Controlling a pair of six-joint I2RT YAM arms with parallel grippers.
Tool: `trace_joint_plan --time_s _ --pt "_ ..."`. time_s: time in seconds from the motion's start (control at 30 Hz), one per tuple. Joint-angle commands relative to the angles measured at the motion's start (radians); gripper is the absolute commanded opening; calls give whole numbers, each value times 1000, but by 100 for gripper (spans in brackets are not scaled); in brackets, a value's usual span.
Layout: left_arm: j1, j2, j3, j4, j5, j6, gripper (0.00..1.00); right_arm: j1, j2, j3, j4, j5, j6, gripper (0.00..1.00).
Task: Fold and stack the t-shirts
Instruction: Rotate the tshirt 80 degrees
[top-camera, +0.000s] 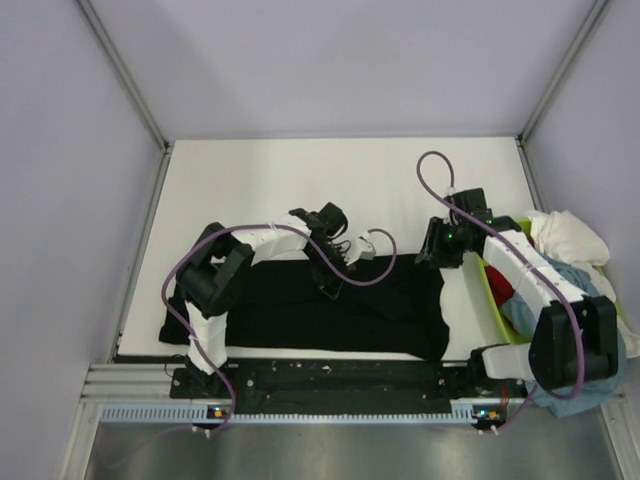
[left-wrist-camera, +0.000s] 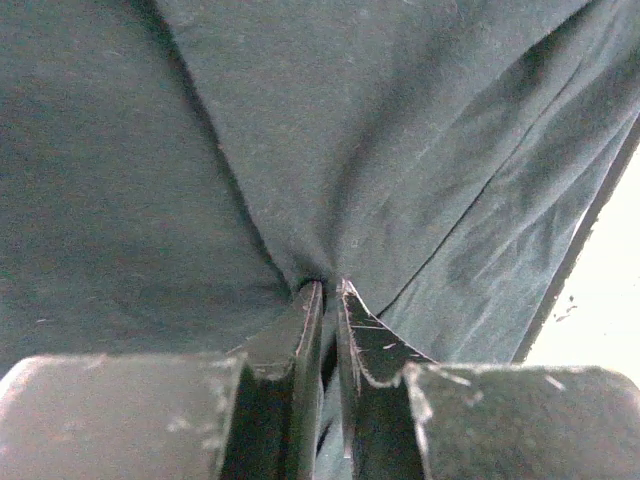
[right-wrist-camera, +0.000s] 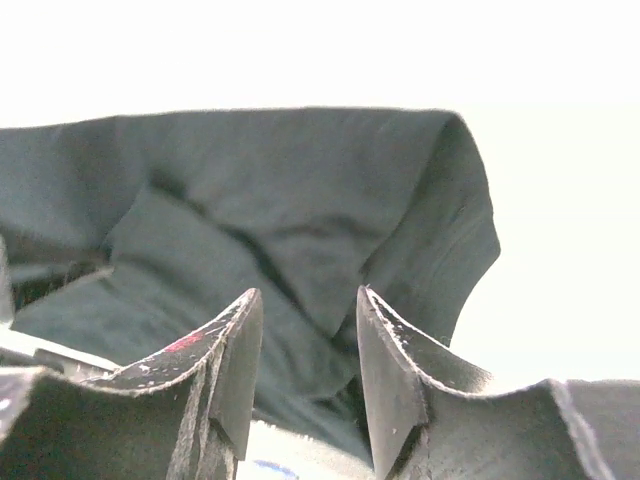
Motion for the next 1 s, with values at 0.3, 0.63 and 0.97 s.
trace_joint_plan --time_s 0.3,0.63,0.97 --pt "-12 -101 4 -198 54 219 28 -50 615 320 304 89 42 20" --pt "219 -284 4 -230 -155 157 37 -50 1116 1279 114 -56 29 40" --pt "575 -373 -223 -84 -496 223 29 -50 633 750 108 128 -120 29"
